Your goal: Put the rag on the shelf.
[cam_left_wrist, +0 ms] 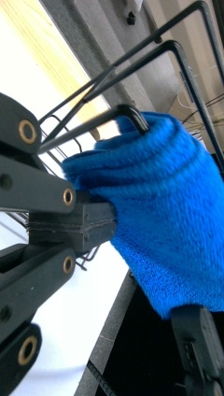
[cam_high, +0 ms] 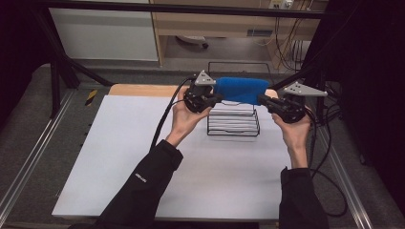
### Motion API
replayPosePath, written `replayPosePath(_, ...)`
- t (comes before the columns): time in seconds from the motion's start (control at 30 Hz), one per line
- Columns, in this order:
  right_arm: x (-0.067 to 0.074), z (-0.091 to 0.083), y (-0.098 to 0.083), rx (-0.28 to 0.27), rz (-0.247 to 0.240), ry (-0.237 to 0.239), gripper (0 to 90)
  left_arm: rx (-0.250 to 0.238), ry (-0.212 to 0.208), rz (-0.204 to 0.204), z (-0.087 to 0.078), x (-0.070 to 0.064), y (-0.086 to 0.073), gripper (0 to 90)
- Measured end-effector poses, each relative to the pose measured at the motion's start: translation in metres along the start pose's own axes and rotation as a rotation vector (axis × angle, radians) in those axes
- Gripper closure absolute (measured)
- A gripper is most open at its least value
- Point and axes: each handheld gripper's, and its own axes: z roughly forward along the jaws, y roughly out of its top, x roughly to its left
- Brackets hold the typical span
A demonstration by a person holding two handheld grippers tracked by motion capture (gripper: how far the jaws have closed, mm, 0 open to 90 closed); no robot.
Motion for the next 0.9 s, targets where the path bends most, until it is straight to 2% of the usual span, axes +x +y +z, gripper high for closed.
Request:
replayPosePath(0.17, -0.009, 0.006, -0.012, 0.008, 0.024, -0.033, 87.8, -0.012, -0.009, -0.016, 0.001, 0.004, -0.003, 89.7)
replayPosePath(0.47, -0.004, -0.001, -0.010, -0.024, 0.007, -0.022, 82.5, -0.011, 0.000, 0.004, -0.007, 0.003, -0.004, 83.8)
replayPosePath(0.53, -0.001, -0.005, -0.008, -0.033, 0.004, -0.013, 79.0, -0.018, -0.001, 0.003, -0.012, 0.003, -0.005, 80.5)
replayPosePath(0.63, 0.004, -0.010, -0.005, -0.042, -0.007, -0.019, 69.0, -0.027, 0.004, 0.000, -0.021, 0.004, -0.006, 74.6)
replayPosePath(0.73, 0.008, -0.016, -0.001, -0.050, 0.004, -0.012, 60.1, -0.021, -0.003, -0.014, -0.031, 0.006, -0.009, 67.9)
replayPosePath(0.9, 0.016, -0.022, 0.004, -0.047, 0.015, 0.004, 43.9, -0.012, 0.020, -0.032, -0.047, 0.011, -0.025, 57.7)
